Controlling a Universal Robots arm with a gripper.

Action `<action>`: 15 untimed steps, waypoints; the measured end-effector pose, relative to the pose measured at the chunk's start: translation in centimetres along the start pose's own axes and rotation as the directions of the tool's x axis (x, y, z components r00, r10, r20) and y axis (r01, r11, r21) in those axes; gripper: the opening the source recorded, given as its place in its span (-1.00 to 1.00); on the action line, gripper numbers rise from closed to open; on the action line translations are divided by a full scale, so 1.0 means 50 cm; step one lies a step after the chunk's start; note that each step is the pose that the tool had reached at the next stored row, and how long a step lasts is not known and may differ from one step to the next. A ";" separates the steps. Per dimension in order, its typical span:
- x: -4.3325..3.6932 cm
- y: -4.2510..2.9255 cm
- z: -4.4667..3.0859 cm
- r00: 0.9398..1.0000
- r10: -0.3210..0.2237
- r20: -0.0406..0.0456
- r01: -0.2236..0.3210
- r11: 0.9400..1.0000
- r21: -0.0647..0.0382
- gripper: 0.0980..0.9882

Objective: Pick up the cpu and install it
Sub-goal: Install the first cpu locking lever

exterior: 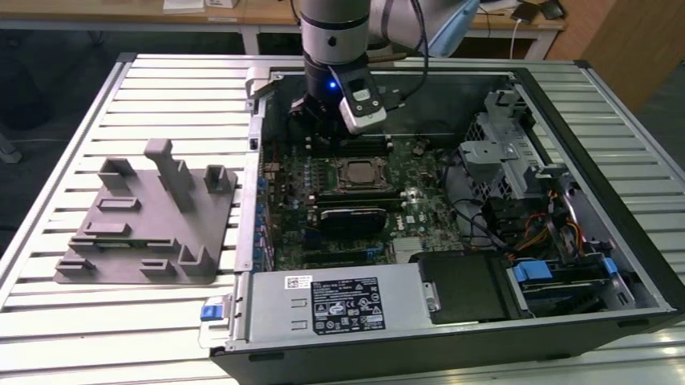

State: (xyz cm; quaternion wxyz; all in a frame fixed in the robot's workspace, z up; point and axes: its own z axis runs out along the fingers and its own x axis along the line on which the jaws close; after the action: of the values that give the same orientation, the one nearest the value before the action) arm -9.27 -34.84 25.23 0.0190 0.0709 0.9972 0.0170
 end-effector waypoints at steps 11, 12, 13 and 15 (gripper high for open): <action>0.035 -0.005 0.000 1.000 0.000 0.000 0.000 1.000 0.000 -0.98; 0.036 -0.005 0.000 1.000 0.000 0.000 0.000 1.000 0.000 -0.98; 0.036 -0.005 0.000 1.000 0.000 -0.001 0.000 1.000 -0.004 -0.98; 0.038 -0.005 0.000 1.000 0.001 -0.002 -0.001 1.000 -0.015 -0.98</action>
State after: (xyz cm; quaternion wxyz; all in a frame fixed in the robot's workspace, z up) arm -11.19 -34.84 25.14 0.0184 0.0712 0.9970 0.0247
